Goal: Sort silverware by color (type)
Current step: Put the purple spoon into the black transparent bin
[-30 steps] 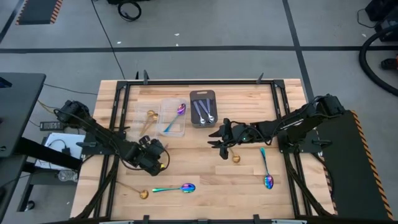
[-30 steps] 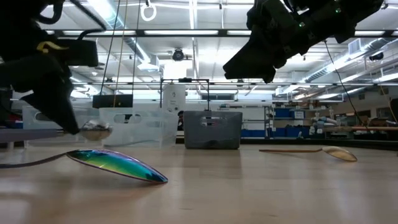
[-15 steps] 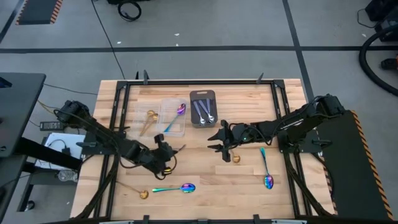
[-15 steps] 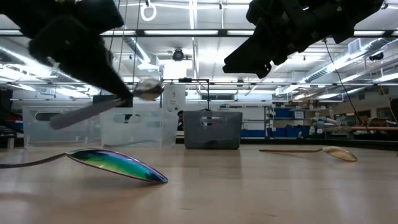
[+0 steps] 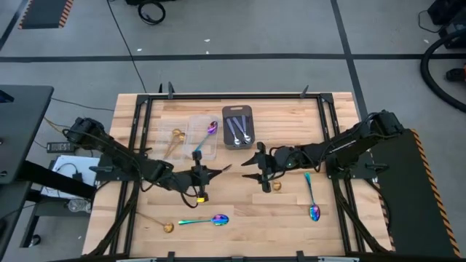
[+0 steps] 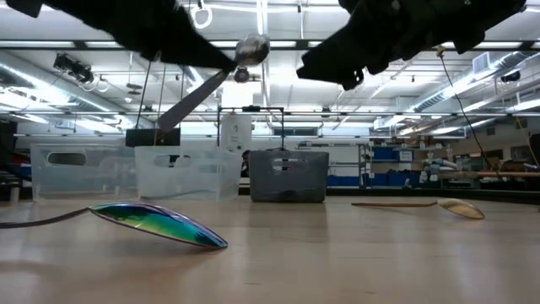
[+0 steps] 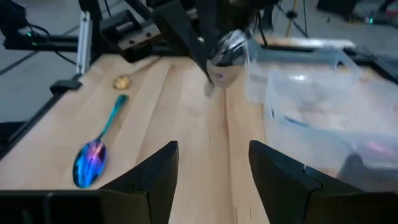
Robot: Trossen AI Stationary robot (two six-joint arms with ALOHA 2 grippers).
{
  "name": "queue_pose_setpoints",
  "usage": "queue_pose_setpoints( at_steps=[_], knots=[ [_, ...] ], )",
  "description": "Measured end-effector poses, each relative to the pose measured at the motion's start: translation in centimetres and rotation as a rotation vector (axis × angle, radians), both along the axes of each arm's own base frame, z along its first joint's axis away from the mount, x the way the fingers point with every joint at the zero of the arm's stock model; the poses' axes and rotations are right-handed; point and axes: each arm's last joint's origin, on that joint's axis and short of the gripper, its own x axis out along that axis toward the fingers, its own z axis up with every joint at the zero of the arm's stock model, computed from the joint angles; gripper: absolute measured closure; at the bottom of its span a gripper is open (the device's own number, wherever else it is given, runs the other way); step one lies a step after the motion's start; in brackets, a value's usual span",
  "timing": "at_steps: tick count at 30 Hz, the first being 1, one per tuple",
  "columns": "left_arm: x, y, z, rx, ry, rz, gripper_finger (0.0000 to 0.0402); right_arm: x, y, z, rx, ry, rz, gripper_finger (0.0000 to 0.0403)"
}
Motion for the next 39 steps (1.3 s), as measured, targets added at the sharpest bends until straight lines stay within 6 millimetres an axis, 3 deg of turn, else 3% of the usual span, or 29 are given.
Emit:
queue_pose_setpoints(
  at_steps=[11,22,32,39],
  knots=[
    [1.1,1.1,2.6,0.139,-0.184,-0.023,0.0401,0.2,0.3,1.0,-0.067,-0.110,-0.053,0.0199],
    [1.9,2.7,4.5,0.144,-0.367,-0.130,0.0401,0.4,0.2,2.7,-0.155,-0.287,-0.061,0.0199],
    [2.7,5.7,5.8,0.153,-0.545,-0.245,0.0401,0.6,-0.7,3.8,-0.180,-0.394,-0.063,0.0199],
    [4.4,6.6,6.4,0.147,-0.592,-0.292,0.0401,0.7,-1.4,3.9,-0.174,-0.415,-0.028,0.0199]
  ],
)
